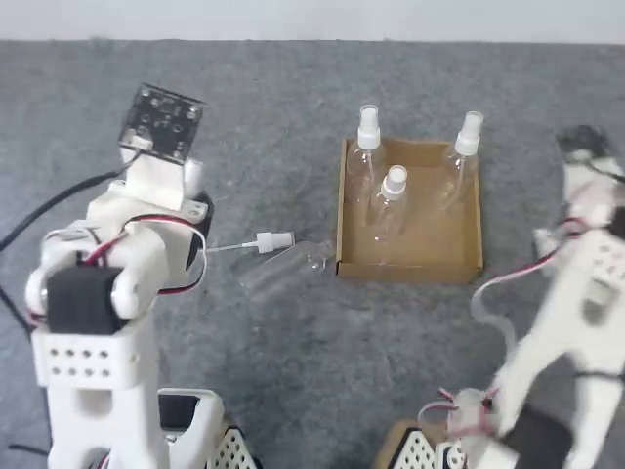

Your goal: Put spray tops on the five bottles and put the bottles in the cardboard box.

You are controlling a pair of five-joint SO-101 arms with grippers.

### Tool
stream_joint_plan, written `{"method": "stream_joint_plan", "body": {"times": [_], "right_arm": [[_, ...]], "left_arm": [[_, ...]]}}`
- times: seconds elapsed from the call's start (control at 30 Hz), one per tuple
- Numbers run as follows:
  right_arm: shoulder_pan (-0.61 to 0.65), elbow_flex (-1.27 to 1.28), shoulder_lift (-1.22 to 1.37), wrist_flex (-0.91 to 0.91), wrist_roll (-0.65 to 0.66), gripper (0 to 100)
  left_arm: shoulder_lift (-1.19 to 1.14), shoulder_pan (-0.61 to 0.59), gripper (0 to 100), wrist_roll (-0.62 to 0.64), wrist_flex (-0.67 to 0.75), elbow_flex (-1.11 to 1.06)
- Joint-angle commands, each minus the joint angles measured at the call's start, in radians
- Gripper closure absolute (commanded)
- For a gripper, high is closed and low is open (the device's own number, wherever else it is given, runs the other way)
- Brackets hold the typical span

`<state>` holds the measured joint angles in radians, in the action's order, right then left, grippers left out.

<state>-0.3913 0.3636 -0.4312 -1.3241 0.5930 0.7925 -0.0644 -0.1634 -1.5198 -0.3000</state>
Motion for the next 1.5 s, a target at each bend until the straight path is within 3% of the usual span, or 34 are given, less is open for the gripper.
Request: {"method": "stream_joint_plan", "body": {"times": [0.0,0.3,0.43,0.57,0.7,0.83,0.97,1.17,1.3,1.47], "right_arm": [[0.208,-0.028,-0.269,-0.065,-0.120,99.3],[0.774,0.084,-0.544,-0.154,-0.313,99.3],[0.987,0.166,-0.544,-0.041,-0.411,99.3],[1.118,0.295,-0.545,0.127,-0.483,99.3],[1.167,0.427,-0.550,0.285,-0.529,99.3],[1.171,0.505,-0.568,0.334,-0.474,99.3],[1.188,0.559,-0.613,0.407,-0.423,99.2],[1.213,0.678,-0.668,0.628,-0.549,99.2],[1.214,0.741,-0.720,0.716,-0.565,99.2],[1.216,0.753,-0.736,0.723,-0.569,99.2]], "left_arm": [[0.041,0.002,99,0.071,0.051,0.048],[0.041,0.029,99,0.301,0.052,0.358],[0.041,0.147,99,0.410,0.066,0.438],[0.051,0.190,99,0.519,0.195,0.440],[0.043,0.190,99,0.611,0.301,0.440],[0.044,0.190,99,0.655,0.325,0.395],[0.052,0.190,99,0.658,0.365,0.295],[0.052,0.196,99,0.657,0.384,0.180],[0.077,0.195,99,0.658,0.387,0.140],[0.121,0.193,99,0.658,0.526,0.050]]}}
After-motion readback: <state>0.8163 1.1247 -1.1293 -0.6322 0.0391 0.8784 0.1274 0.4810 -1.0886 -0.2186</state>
